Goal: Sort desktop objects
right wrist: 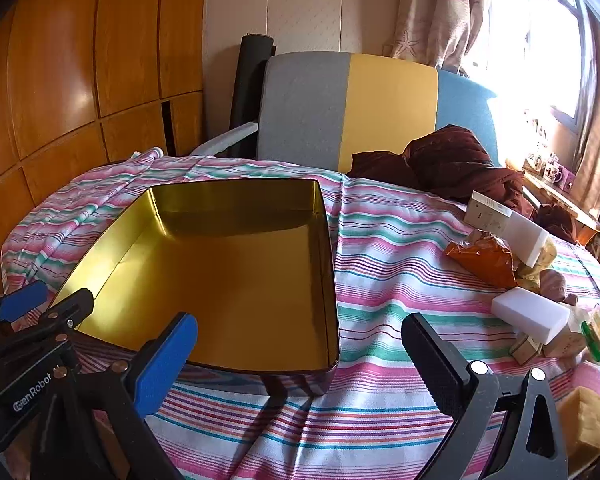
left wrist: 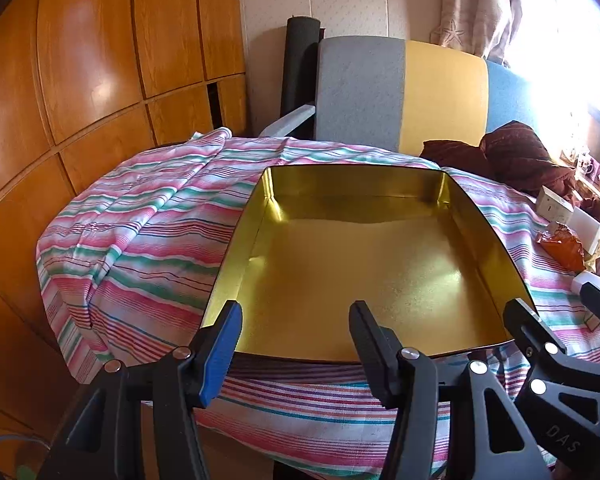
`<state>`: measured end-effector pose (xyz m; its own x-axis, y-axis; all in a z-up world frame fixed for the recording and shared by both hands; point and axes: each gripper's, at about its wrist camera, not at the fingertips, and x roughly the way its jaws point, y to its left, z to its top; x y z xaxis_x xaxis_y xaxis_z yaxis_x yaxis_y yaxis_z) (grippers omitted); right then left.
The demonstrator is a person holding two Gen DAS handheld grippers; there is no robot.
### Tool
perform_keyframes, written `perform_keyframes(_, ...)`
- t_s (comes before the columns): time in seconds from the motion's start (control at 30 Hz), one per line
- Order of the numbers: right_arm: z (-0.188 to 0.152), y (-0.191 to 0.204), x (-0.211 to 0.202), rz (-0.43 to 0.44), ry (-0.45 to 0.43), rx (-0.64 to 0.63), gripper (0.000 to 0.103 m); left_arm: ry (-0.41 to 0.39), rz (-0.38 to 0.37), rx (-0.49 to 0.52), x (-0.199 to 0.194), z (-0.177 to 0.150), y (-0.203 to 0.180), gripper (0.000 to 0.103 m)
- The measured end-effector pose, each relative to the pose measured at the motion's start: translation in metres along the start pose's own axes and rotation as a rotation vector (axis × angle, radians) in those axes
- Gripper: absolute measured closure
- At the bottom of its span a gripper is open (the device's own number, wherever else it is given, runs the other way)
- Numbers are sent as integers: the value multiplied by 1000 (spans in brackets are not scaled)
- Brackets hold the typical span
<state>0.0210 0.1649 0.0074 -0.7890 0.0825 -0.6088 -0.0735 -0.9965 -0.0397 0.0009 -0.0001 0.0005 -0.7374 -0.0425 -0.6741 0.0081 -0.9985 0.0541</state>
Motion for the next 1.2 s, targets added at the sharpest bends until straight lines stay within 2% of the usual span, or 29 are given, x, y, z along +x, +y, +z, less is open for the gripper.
perform_keyframes(0.13,0,0,0,-2,7,-2,0,-25,-5,-2,-5,-3,4,46)
perform_keyframes(0.3,-1,-3,-1,-1,9,2,0,-17,1,11,-3,-2,-1,46)
perform_keyframes(0.7,-6,-22,-2,-23,-6,33,0,-3,-70,22,-2,-6,-2,46)
perform_keyframes(1.03,-9,-36,-3,-37,-13,63,0,3,-170,65,-6,-9,-13,46)
perform_keyframes(1.2,-11,-45,-8,-23,-39,78,0,3,-289,44,-10,-9,-13,46)
